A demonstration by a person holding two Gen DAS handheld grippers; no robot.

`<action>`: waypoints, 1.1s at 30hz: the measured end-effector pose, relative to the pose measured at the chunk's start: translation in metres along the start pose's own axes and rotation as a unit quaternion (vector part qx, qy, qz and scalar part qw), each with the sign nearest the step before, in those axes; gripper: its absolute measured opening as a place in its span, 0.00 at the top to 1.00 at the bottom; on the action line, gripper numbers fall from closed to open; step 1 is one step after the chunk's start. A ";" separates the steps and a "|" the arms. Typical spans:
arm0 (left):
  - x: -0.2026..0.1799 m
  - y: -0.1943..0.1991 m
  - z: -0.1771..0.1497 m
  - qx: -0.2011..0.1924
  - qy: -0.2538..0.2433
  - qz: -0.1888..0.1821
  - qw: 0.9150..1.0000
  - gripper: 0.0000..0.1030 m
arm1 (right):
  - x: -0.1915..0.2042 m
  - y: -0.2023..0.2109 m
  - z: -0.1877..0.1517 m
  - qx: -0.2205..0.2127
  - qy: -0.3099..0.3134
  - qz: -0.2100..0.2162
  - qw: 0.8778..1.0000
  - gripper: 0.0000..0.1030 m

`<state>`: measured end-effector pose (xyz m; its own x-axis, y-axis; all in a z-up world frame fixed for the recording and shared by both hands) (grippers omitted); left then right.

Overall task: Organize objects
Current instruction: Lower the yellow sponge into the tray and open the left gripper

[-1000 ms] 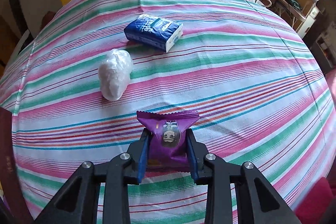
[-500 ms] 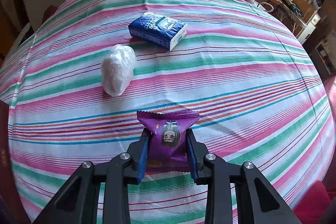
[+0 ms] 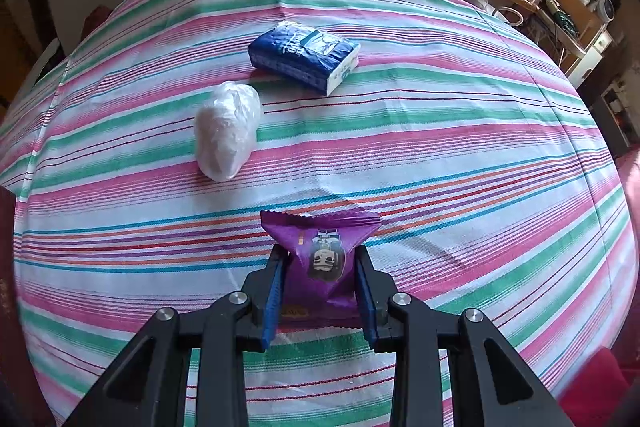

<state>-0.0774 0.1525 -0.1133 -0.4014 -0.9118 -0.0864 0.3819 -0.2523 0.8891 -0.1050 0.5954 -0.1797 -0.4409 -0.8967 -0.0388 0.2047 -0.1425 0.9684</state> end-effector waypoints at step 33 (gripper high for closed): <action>0.019 -0.052 -0.013 0.071 0.004 0.011 0.997 0.36 | 0.002 0.000 0.000 0.000 -0.001 -0.002 1.000 0.68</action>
<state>-0.0943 0.1443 -0.1667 -0.3868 -0.9196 -0.0685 0.2689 -0.1835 0.9455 -0.1059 0.5930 -0.1796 -0.4425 -0.8958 -0.0416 0.2027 -0.1451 0.9684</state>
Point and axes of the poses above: each gripper's, at about its wrist camera, not at the fingertips, and y roughly against the way its jaws point, x to its left, z to its top, the point moved 9 cm from there along -y, roughly the way its jaws point, and after that the axes turned 9 degrees about x, right-handed, at the moved point
